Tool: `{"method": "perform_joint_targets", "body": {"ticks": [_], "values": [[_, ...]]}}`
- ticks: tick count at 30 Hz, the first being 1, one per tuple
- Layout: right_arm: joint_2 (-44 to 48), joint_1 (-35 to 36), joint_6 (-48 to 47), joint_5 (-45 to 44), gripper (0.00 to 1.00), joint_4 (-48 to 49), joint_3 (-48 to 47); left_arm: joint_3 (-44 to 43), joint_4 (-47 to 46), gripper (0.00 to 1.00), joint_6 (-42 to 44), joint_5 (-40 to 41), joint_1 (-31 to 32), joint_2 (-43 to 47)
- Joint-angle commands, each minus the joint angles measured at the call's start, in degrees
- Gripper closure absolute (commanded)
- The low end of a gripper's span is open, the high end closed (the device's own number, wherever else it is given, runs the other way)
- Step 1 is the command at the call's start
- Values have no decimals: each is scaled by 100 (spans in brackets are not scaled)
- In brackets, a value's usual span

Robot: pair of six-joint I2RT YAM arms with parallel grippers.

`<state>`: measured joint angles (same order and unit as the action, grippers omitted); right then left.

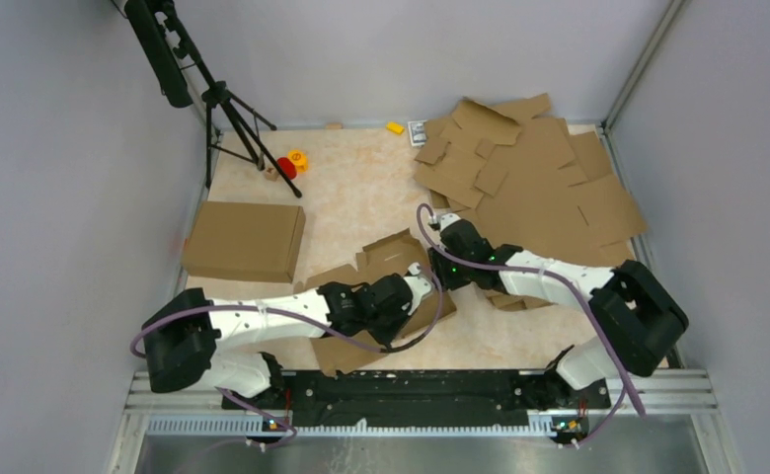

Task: Fold the paper box
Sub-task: Fold the paper box at the center of the board.

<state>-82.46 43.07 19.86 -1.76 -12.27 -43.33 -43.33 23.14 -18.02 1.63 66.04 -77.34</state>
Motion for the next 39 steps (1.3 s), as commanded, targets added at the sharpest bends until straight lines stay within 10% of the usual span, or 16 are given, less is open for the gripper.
{"method": "perform_joint_targets", "body": {"ticks": [1,17,23,29,33,36,39], "values": [[-427,0,-358,-22,67,43,-489,-192,-133,90,332,-128,-92,98],[617,0,-615,-161,96,-776,-517,-383,-310,90,655,-622,-214,-661],[439,0,-466,-130,65,-845,-605,-307,-444,90,703,-672,-256,-596],[-289,-5,-357,54,60,-635,-750,-234,-423,90,738,-642,-289,-492],[-694,0,-373,-113,71,-684,-822,-165,-417,90,747,-636,-315,-414],[-703,0,-462,-196,100,-839,-883,-142,-389,90,739,-624,-328,-421],[-470,0,-608,-669,100,-1251,-1024,-128,-511,90,731,-690,-331,-471]]}}
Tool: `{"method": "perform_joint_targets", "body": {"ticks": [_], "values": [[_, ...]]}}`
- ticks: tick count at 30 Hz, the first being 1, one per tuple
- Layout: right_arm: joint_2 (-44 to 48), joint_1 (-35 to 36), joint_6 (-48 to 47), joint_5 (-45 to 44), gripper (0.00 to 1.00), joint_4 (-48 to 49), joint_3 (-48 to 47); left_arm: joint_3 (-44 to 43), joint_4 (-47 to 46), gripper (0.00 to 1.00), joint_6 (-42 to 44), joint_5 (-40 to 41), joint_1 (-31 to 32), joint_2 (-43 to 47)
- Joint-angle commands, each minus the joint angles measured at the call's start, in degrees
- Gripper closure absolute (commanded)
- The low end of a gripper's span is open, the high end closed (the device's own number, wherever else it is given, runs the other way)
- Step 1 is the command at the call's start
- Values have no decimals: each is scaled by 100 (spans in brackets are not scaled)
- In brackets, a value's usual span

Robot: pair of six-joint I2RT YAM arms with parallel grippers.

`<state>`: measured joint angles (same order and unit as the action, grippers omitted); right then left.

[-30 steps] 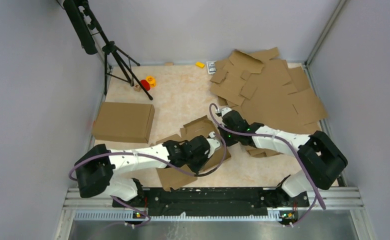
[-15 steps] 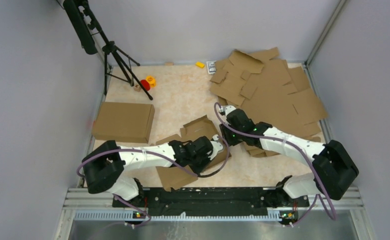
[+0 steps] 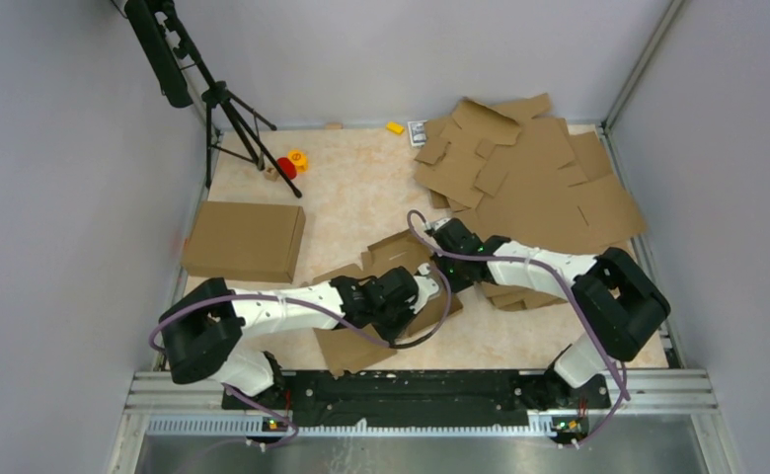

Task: Fold the paper box
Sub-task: Fold the paper box at the center of the board.

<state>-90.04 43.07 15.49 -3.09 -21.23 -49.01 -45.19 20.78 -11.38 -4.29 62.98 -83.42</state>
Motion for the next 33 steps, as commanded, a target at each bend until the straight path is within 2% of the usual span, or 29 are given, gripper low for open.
{"method": "perform_joint_targets", "body": {"ticks": [1,12,19,27,33], "values": [[374,0,-211,-705,100,-487,-526,39,-364,89,66,-136,-28,105],[704,119,-372,-1653,100,-2116,-1394,-604,-953,89,157,-102,-48,-653],[674,358,-289,-1784,100,-2576,-1842,-571,-1241,89,147,29,-163,-945],[248,667,-108,-2390,100,-2898,-2130,-456,-1668,89,153,23,-260,-1044],[52,916,74,-2999,100,-3117,-2372,-283,-1897,83,34,16,-275,-897]]}}
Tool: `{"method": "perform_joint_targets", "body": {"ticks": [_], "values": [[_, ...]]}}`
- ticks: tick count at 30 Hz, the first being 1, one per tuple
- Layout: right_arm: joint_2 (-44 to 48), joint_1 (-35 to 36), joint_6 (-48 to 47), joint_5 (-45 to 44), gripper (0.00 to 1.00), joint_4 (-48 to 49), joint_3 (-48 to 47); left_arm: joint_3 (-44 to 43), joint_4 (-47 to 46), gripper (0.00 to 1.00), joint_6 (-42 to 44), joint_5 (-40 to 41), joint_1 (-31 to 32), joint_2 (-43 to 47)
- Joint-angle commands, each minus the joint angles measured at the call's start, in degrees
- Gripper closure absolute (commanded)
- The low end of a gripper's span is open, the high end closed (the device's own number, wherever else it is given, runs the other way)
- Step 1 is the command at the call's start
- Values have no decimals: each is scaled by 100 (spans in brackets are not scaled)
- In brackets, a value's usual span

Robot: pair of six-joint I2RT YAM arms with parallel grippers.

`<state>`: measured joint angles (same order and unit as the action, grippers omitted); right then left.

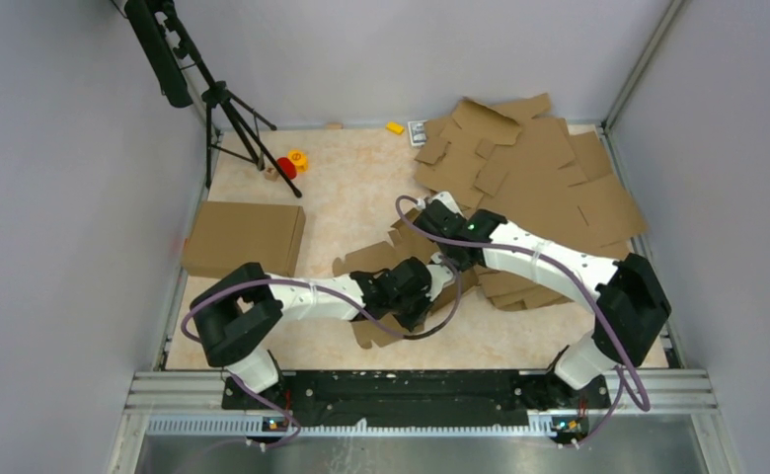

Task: Fold the paper box
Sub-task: Fold the paper box at the center of the board.

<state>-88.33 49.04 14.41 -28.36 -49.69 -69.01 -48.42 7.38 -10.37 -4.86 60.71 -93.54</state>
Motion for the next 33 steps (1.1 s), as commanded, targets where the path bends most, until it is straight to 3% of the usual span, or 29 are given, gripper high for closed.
{"method": "perform_joint_targets", "body": {"ticks": [1,6,10,15,22,28,33], "values": [[-163,317,205,-576,100,-307,-379,57,-528,81,-93,57,-50,172],[-268,312,146,-1059,100,-203,-157,390,-522,70,-355,-126,-135,845],[-209,315,36,-1189,100,-1,-6,796,-532,56,-645,-326,-280,1598],[-392,312,-11,-1739,100,-154,-95,1285,-302,53,-1330,-314,-656,2447],[-534,323,-42,-2265,100,-292,-305,1831,328,50,-2419,749,-1252,3001],[-687,439,-25,-2325,100,-349,-496,1872,487,51,-2803,911,-1488,2458],[-852,724,49,-2154,100,-365,-690,1648,254,62,-2677,427,-1531,1586]]}}
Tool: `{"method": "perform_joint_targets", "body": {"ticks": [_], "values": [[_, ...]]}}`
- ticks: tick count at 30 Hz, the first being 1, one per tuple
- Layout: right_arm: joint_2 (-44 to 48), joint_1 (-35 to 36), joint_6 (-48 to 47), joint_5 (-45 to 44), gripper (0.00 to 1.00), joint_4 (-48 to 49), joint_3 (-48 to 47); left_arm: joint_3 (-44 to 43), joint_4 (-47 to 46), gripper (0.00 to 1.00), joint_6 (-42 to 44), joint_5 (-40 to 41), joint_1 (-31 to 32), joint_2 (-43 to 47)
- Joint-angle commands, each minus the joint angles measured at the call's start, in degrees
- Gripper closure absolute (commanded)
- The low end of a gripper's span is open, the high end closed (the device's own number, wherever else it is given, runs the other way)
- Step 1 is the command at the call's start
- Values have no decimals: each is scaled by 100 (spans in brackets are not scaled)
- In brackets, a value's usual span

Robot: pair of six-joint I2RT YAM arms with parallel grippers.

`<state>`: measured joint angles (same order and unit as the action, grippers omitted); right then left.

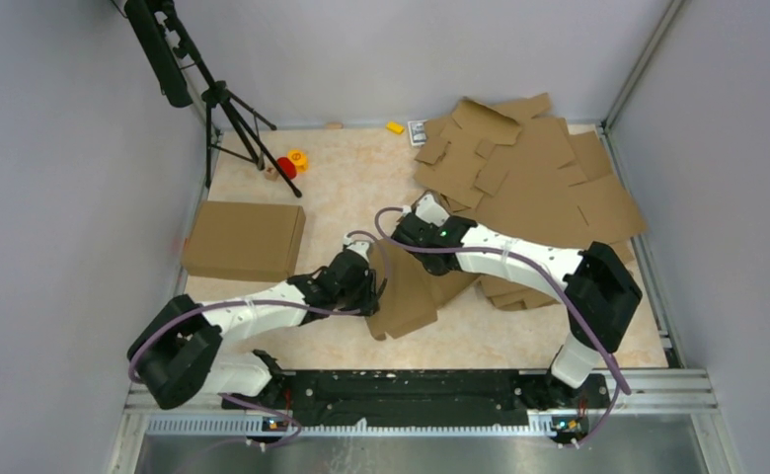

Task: Fold the paper box
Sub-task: Fold the paper box at the center of the board.

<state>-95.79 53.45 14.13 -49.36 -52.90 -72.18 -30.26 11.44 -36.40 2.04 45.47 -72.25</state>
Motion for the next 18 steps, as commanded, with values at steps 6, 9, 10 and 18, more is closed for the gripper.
{"method": "perform_joint_targets", "body": {"ticks": [6,9,10,18], "values": [[-331,589,231,187,100,-109,-593,-280,-363,67,23,-562,-12,-958],[-348,632,283,515,97,-43,-648,-285,-397,67,44,-592,-12,-999],[-329,639,279,631,97,15,-641,-281,-397,67,47,-597,-12,-999],[-53,637,170,1540,87,528,-367,-224,-493,68,33,-704,-12,-923]]}}
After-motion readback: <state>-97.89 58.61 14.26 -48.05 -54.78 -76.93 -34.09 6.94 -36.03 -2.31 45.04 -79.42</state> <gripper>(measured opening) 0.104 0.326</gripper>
